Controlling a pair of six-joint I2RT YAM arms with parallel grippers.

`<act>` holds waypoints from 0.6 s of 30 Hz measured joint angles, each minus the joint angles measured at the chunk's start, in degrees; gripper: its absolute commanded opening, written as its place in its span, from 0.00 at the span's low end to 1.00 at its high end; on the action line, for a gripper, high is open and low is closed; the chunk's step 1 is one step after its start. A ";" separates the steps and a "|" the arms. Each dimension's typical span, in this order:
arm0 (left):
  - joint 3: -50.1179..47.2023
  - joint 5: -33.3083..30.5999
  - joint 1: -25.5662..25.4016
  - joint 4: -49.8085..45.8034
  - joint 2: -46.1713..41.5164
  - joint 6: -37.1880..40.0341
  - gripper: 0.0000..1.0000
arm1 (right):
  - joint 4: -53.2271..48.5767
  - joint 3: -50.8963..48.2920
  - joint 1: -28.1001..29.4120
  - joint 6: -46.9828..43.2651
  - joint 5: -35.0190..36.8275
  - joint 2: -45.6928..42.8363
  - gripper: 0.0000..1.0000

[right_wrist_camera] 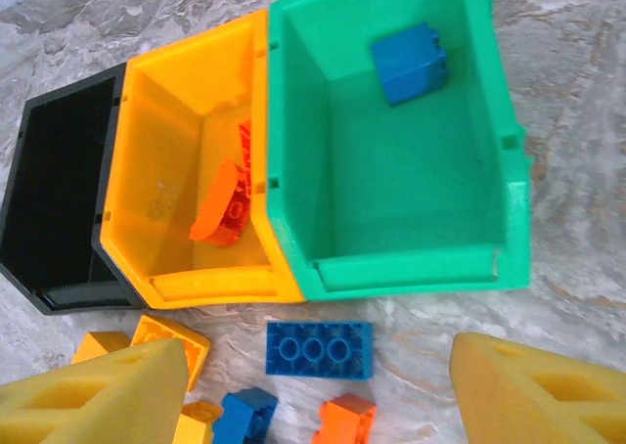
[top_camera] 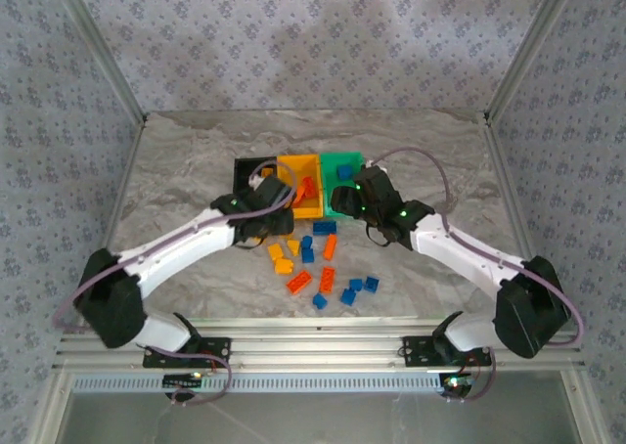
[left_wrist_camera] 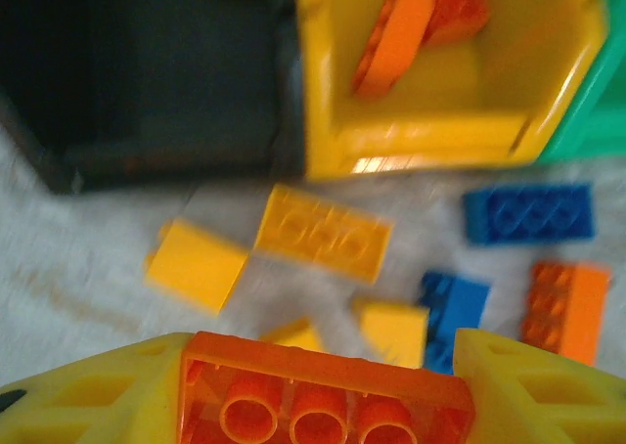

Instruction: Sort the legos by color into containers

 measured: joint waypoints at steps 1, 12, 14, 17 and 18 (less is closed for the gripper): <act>2.51 -0.02 0.57 0.39 2.36 0.76 0.57 | -0.09 -0.59 -0.20 0.07 0.02 -0.68 0.73; 25.92 -1.25 6.88 1.64 26.75 7.54 0.60 | -1.57 -6.14 -0.70 0.92 0.66 -7.17 0.74; 28.20 -1.22 7.10 1.36 29.09 7.98 0.68 | -1.62 -6.67 -0.72 1.11 0.70 -7.98 0.75; 31.12 -1.05 7.32 0.66 31.43 8.46 0.77 | -1.81 -7.13 -0.81 1.44 0.94 -8.87 0.77; 31.85 -1.03 7.32 0.42 31.74 8.61 0.80 | -1.95 -7.23 -0.85 1.51 1.09 -9.14 0.77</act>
